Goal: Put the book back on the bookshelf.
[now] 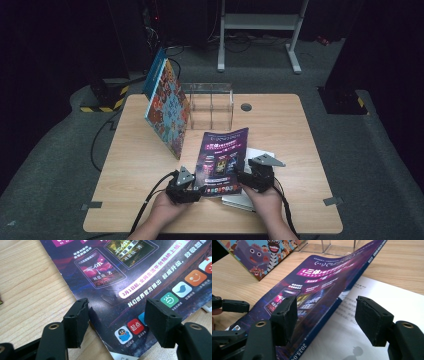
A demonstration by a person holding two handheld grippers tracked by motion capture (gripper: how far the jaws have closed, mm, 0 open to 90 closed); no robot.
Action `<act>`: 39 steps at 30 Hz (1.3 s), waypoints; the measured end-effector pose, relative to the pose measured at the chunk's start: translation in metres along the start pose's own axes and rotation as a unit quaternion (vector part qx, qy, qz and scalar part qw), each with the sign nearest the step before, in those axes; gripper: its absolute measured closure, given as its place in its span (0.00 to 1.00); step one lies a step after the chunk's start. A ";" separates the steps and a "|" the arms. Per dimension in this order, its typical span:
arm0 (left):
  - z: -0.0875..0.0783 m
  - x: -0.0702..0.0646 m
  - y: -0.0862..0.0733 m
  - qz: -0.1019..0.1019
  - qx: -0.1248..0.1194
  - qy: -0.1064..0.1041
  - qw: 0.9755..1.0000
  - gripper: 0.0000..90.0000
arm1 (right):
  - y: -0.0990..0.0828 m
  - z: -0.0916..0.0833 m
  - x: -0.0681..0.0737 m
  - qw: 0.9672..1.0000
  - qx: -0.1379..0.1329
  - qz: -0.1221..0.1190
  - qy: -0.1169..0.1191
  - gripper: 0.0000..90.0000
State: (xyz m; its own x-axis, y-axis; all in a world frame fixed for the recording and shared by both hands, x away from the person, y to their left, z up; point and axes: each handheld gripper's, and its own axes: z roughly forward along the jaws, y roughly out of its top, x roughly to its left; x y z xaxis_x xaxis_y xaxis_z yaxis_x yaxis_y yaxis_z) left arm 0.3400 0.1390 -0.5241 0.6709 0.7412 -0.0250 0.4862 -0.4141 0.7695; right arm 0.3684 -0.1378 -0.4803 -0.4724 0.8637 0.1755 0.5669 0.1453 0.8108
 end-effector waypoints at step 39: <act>-0.002 -0.010 -0.001 -0.029 -0.014 0.012 0.999 0.44 | -0.035 -0.043 0.009 0.999 -0.010 0.027 0.025 0.72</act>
State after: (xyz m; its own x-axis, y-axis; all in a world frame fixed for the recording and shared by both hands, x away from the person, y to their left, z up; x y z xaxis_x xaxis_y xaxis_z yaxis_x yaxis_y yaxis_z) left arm 0.3315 0.1326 -0.5230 0.6280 0.7762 -0.0559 0.5089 -0.3553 0.7841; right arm 0.3153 -0.1562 -0.4831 -0.4753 0.8448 0.2459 0.5785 0.0895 0.8107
